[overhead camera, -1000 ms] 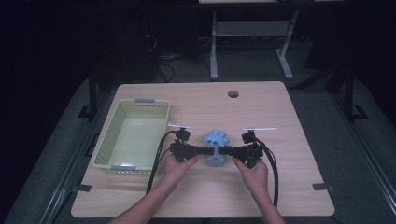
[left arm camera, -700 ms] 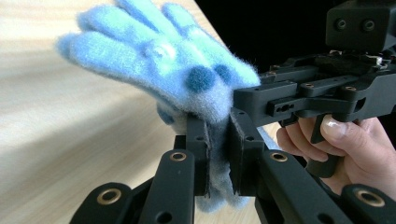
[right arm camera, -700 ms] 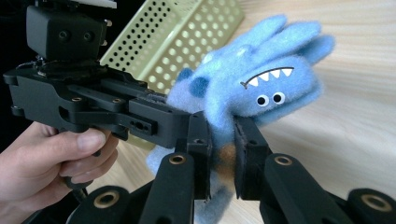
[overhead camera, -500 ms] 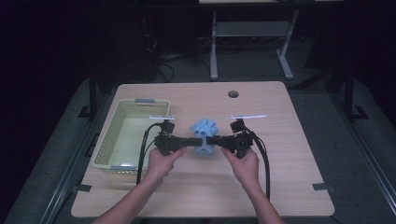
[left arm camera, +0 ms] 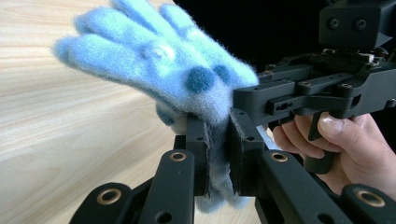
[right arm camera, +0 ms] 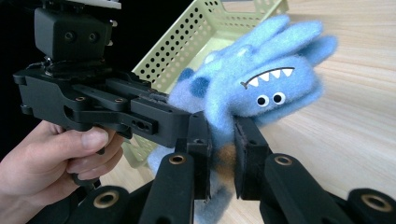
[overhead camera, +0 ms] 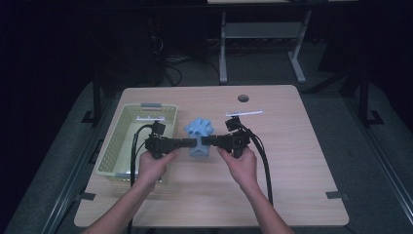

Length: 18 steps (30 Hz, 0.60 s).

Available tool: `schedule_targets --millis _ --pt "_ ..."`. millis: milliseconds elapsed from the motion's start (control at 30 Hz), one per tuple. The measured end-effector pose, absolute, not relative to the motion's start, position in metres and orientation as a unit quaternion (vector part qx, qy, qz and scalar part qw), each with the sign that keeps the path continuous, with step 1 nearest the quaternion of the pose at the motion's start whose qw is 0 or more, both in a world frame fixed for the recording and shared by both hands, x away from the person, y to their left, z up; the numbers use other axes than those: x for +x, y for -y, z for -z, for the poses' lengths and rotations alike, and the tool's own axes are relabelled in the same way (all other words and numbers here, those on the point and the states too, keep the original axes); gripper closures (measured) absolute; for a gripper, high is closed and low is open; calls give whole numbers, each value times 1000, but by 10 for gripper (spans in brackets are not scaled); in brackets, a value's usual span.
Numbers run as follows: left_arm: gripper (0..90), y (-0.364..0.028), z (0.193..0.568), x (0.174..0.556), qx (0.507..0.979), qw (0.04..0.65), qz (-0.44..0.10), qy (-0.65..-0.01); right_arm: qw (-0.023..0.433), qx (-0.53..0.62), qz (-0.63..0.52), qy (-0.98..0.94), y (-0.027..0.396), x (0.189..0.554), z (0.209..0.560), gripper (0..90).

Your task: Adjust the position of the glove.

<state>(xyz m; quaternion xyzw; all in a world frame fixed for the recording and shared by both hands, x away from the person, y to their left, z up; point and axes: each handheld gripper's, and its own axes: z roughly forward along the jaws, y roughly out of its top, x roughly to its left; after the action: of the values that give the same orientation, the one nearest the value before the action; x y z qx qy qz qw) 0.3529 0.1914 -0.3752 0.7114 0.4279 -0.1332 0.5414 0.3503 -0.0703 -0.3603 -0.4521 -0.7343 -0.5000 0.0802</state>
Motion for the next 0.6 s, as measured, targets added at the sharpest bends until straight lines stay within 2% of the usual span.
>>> schedule_targets --millis 600 --pt "799 -224 367 350 699 553 126 -435 84 -435 498 746 38 357 347 792"
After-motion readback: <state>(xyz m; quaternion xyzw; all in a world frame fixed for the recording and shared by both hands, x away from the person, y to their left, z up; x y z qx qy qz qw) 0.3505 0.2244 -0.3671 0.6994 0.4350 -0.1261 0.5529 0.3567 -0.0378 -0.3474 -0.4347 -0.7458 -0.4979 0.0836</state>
